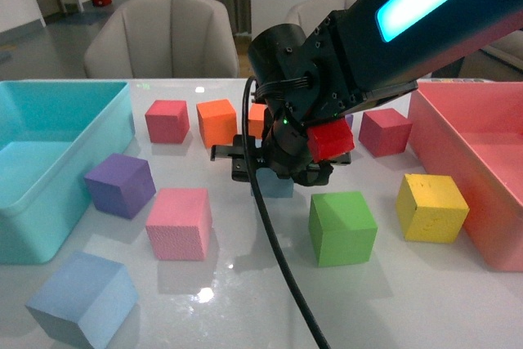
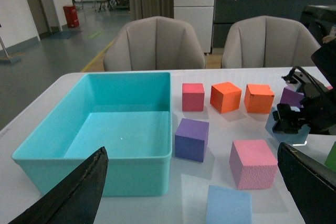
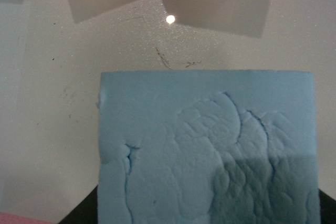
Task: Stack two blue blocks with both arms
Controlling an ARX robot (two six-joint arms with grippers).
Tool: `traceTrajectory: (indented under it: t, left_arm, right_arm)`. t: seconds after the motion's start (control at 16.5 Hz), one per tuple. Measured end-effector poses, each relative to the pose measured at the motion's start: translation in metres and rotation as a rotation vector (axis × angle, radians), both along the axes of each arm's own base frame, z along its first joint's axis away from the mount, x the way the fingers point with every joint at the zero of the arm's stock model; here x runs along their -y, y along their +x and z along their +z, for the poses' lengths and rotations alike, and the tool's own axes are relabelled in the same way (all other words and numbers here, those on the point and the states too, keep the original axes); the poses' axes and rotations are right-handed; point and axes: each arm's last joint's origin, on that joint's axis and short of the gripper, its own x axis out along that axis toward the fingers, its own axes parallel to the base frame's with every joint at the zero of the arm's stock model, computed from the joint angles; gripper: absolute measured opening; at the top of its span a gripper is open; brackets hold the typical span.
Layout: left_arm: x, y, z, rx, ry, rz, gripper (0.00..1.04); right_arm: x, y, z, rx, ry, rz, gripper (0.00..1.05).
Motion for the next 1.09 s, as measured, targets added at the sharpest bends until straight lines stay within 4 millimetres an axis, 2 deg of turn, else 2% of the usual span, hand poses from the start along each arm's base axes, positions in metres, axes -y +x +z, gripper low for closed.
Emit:
traceTrajectory:
  t: [0.12,0.18,0.24,0.3,0.42,0.55,0.73,1.09]
  left_arm:
    - [0.0,0.0,0.0,0.0,0.0,0.0,0.98]
    - [0.0,0.0,0.0,0.0,0.0,0.0,0.98]
    - [0.0,0.0,0.0,0.0,0.0,0.0,0.98]
    - [0.0,0.0,0.0,0.0,0.0,0.0,0.98]
    - [0.0,0.0,0.0,0.0,0.0,0.0,0.98]
    - [0.0,0.0,0.0,0.0,0.0,0.0,0.98]
    - [0.0,0.0,0.0,0.0,0.0,0.0,0.98]
    - [0.0,0.0,0.0,0.0,0.0,0.0,0.98]
  right_arm:
    - [0.001,0.005,0.001,0.001,-0.012,-0.013,0.87]
    - [0.001,0.006,0.002,0.003,-0.014,-0.016,0.96]
    - [0.0,0.007,0.003,0.005,-0.022,-0.021,1.0]
    - [0.0,0.007,0.004,0.007,-0.023,-0.022,0.97]
    - [0.002,0.002,0.011,0.019,-0.023,-0.027,0.98]
    - [0.006,-0.004,0.032,0.07,-0.006,-0.032,0.98]
    - [0.019,-0.024,0.077,0.257,0.031,-0.101,0.98]
    - [0.032,-0.06,0.113,0.437,0.056,-0.16,0.98]
